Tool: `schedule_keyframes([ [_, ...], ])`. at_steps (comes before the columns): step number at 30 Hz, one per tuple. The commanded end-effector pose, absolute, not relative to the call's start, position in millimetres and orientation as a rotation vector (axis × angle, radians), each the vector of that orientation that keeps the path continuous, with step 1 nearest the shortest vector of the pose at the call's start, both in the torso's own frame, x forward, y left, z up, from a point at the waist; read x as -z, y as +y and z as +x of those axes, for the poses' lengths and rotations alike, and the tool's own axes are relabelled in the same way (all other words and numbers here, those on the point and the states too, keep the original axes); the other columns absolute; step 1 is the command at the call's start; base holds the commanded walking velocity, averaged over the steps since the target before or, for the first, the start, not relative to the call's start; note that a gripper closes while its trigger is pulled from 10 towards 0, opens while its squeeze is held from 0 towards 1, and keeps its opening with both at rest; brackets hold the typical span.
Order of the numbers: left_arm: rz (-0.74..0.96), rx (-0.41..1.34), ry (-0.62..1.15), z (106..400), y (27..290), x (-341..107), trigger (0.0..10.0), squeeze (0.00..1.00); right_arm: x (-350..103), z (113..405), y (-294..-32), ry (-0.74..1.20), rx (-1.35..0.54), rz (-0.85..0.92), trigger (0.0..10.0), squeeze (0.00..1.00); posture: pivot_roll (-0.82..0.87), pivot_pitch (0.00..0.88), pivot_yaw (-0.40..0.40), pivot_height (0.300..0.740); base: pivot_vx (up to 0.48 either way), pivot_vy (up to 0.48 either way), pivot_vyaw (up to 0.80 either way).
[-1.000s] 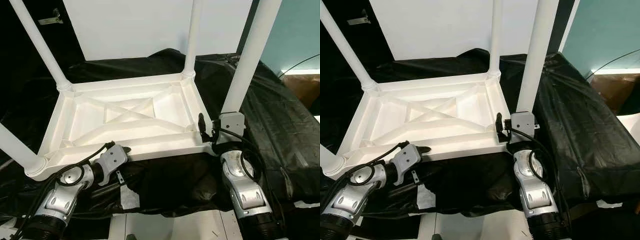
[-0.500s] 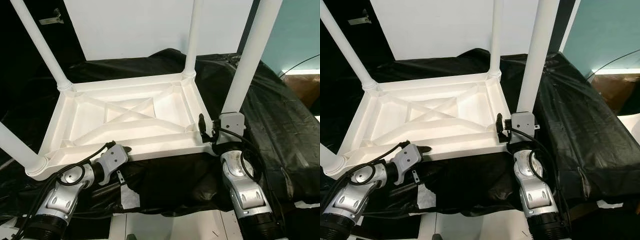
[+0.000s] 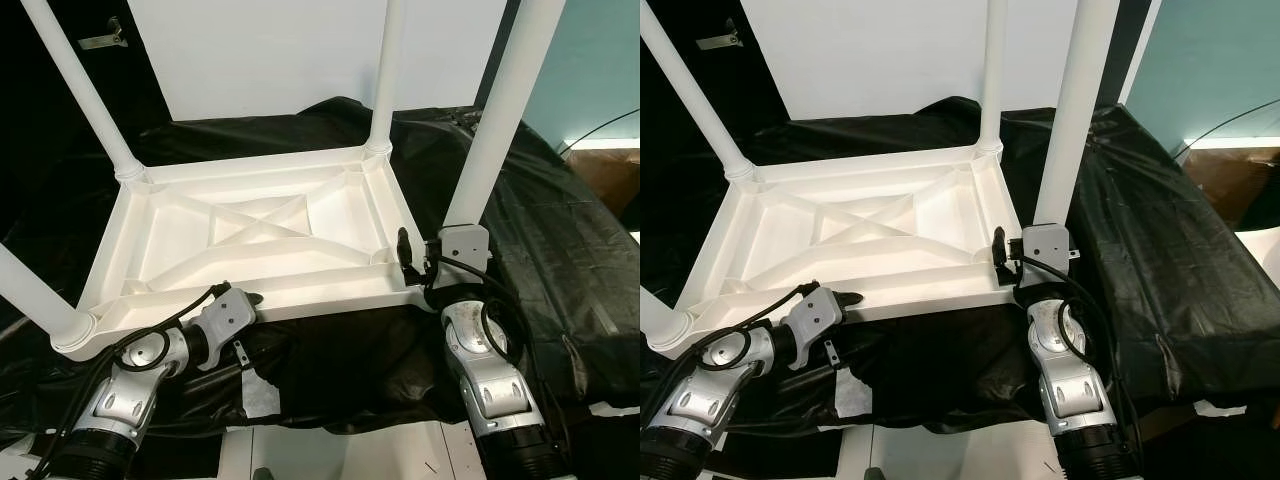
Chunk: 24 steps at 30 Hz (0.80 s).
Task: Building children table
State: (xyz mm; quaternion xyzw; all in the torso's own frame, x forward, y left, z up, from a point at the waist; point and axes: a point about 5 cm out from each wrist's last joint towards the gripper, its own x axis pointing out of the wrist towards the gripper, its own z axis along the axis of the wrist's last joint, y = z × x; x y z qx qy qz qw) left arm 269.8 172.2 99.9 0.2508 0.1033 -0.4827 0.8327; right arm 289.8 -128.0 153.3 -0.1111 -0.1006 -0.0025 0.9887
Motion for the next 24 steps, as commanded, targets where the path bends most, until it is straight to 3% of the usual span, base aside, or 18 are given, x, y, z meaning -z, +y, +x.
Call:
schedule_keyframes([
  [1,0.530,0.976,0.240,269.2,167.3,-89.4,10.0,0.00,-151.4,290.5,-126.9,-0.183,0.000,-0.227,10.0,0.00,0.01,0.044,0.006,0.740,0.000,0.000,0.00],
  [9,0.524,0.971,0.249,268.8,167.0,-88.6,10.0,0.00,-145.2,287.3,-135.8,-0.103,0.037,-0.248,10.0,0.00,0.01,0.043,0.006,0.740,0.000,0.000,0.00],
  [10,0.523,0.971,0.249,268.6,166.9,-88.4,10.0,0.00,-143.9,284.1,-136.7,-0.098,0.037,-0.248,10.0,1.00,0.01,0.046,0.007,0.740,0.000,0.000,0.00],
  [21,0.517,0.997,0.193,269.8,157.3,-90.9,10.0,0.00,-144.8,268.5,-138.7,-0.136,0.039,-0.248,10.0,1.00,-0.02,0.050,0.020,0.740,0.000,0.000,0.00],
  [22,0.478,0.997,0.163,271.3,153.7,-95.7,10.0,0.00,-145.9,266.1,-138.6,-0.142,0.026,-0.254,10.0,0.86,-0.03,0.051,0.021,0.740,0.000,0.000,0.00],
  [23,0.417,0.989,0.123,273.5,149.7,-103.2,10.0,0.00,-146.2,262.2,-139.5,-0.136,0.016,-0.254,10.0,0.03,-0.03,0.052,0.022,0.740,0.000,0.000,0.00],
  [24,0.417,0.989,0.123,273.5,149.7,-103.2,10.0,0.00,-146.2,262.2,-139.5,-0.136,0.016,-0.254,10.0,0.03,-0.03,0.052,0.022,0.740,0.000,0.000,0.00],
])
